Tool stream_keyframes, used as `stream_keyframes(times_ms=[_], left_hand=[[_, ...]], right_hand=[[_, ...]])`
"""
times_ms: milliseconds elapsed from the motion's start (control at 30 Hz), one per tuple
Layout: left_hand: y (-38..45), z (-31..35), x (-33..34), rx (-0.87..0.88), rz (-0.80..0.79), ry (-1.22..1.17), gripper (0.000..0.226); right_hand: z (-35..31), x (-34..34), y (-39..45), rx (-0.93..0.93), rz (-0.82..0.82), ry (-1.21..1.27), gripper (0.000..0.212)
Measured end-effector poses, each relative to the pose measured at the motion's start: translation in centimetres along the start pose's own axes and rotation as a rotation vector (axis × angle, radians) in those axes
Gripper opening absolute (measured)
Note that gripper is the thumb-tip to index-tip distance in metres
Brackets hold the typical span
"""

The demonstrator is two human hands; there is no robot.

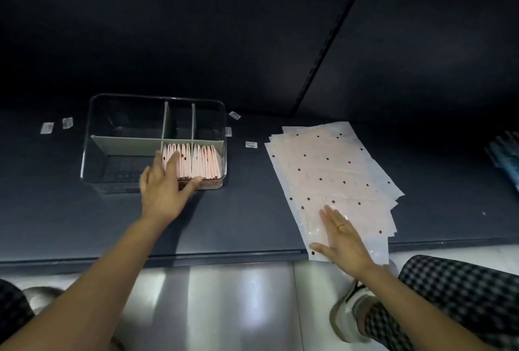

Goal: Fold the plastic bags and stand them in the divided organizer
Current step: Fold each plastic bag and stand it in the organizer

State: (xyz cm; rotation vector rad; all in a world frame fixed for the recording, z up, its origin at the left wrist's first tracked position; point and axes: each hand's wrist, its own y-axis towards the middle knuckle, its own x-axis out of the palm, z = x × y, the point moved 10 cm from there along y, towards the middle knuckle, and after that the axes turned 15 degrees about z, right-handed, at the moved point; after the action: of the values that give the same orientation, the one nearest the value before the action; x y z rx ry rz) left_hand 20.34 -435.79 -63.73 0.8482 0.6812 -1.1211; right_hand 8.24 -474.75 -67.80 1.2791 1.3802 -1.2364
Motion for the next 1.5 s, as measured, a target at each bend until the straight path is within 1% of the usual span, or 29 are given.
stream_keyframes(times_ms=[33,133,167,233,267,300,367,433,467,533,600,633,700,733,800,833,900,933,1033,1100,1167,1200,1233,1300,1333,1367,1400,1467,1500], left_hand=[[0.0,0.5,0.2,-0.011,-0.004,-0.007,0.077],[-0.7,2.7,-0.8,-0.039,0.091,-0.107,0.068],[-1.3,3.9,-1.6,-0.018,0.153,-0.153,0.064],[-2.8,7.3,-2.4,0.108,0.212,-0.226,0.057],[-4.0,9.1,-1.8,0.182,0.160,-0.259,0.055],[-5.3,11.0,-0.7,0.247,0.051,-0.291,0.055],[-8.8,14.2,2.4,0.357,-0.236,-0.320,0.061],[-12.3,15.9,4.7,0.422,-0.435,-0.325,0.068],[-13.4,16.1,5.4,0.414,-0.487,-0.333,0.068],[-14.4,15.5,6.0,0.323,-0.509,-0.352,0.052],[-14.3,14.6,5.7,0.206,-0.473,-0.335,0.021],[-14.2,14.1,5.6,0.153,-0.471,-0.338,0.016],[-14.2,13.2,5.7,0.029,-0.489,-0.409,0.038],[-14.2,12.7,5.6,-0.065,-0.499,-0.480,0.043],[-14.1,11.4,5.7,-0.303,-0.508,-0.622,0.035],[-14.2,10.3,5.9,-0.447,-0.501,-0.677,0.030],[-15.0,8.3,6.6,-0.741,-0.490,-0.753,0.026],[-15.3,7.6,6.8,-0.851,-0.482,-0.774,0.024],[-15.9,6.5,6.8,-1.001,-0.494,-0.753,0.024],[-16.0,6.3,7.0,-1.048,-0.508,-0.754,0.026],[-16.0,6.2,7.1,-1.070,-0.516,-0.727,0.031],[-16.0,6.3,7.2,-1.074,-0.520,-0.705,0.033],[-15.9,6.4,7.2,-1.078,-0.516,-0.692,0.035],[-15.2,6.4,7.4,-1.074,-0.468,-0.691,0.037],[-14.6,6.2,7.2,-1.028,-0.400,-0.680,0.036],[-13.7,5.8,6.7,-0.932,-0.302,-0.630,0.035],[-12.7,5.6,5.7,-0.793,-0.191,-0.542,0.034],[-11.4,6.3,3.0,-0.485,0.022,-0.337,0.032],[-11.2,7.3,1.9,-0.347,0.095,-0.273,0.032]], right_hand=[[0.2,0.3,-0.3,-0.013,0.013,0.007,0.077],[-0.2,-1.3,-0.3,-0.012,0.212,0.166,0.046],[-0.3,-1.8,-0.2,-0.002,0.247,0.185,0.040],[-1.1,-1.8,0.0,-0.002,0.219,0.165,0.039],[-1.9,-1.7,0.0,-0.026,0.186,0.178,0.040],[-3.1,-1.8,0.1,-0.062,0.159,0.216,0.040],[-6.2,-2.3,0.1,-0.144,0.100,0.332,0.040],[-9.4,-2.7,-0.4,-0.222,0.020,0.456,0.037],[-10.7,-3.0,-0.7,-0.245,-0.007,0.517,0.033],[-11.8,-3.4,-1.1,-0.202,-0.047,0.626,0.029],[-11.7,-3.4,-1.3,-0.104,-0.120,0.704,0.042],[-11.5,-3.4,-1.4,-0.070,-0.167,0.728,0.046],[-10.6,-3.8,-1.2,-0.021,-0.245,0.751,0.047],[-9.5,-4.1,-0.8,0.040,-0.271,0.797,0.044],[-6.9,-4.9,0.0,0.211,-0.305,0.960,0.043],[-5.4,-5.2,0.4,0.270,-0.315,1.026,0.048],[-2.5,-5.4,1.0,0.340,-0.336,1.118,0.054],[-1.3,-5.1,1.2,0.362,-0.339,1.178,0.052],[1.0,-3.7,1.6,0.417,-0.300,1.306,0.033],[0.5,-2.4,1.6,0.388,-0.300,1.250,0.043],[-0.2,-1.4,1.9,0.375,-0.261,1.098,0.050],[-0.6,-1.2,2.2,0.377,-0.223,1.035,0.048],[-0.9,-1.2,2.6,0.378,-0.168,0.991,0.041],[-1.0,-1.6,3.5,0.388,-0.034,0.897,0.013],[-0.8,-1.8,4.2,0.386,0.028,0.836,0.023],[-0.6,-1.9,4.8,0.387,0.067,0.770,0.038],[-0.5,-2.0,5.3,0.383,0.088,0.717,0.047],[-0.8,-2.6,6.4,0.348,0.118,0.629,0.051],[-0.9,-2.8,6.9,0.334,0.134,0.597,0.052]])
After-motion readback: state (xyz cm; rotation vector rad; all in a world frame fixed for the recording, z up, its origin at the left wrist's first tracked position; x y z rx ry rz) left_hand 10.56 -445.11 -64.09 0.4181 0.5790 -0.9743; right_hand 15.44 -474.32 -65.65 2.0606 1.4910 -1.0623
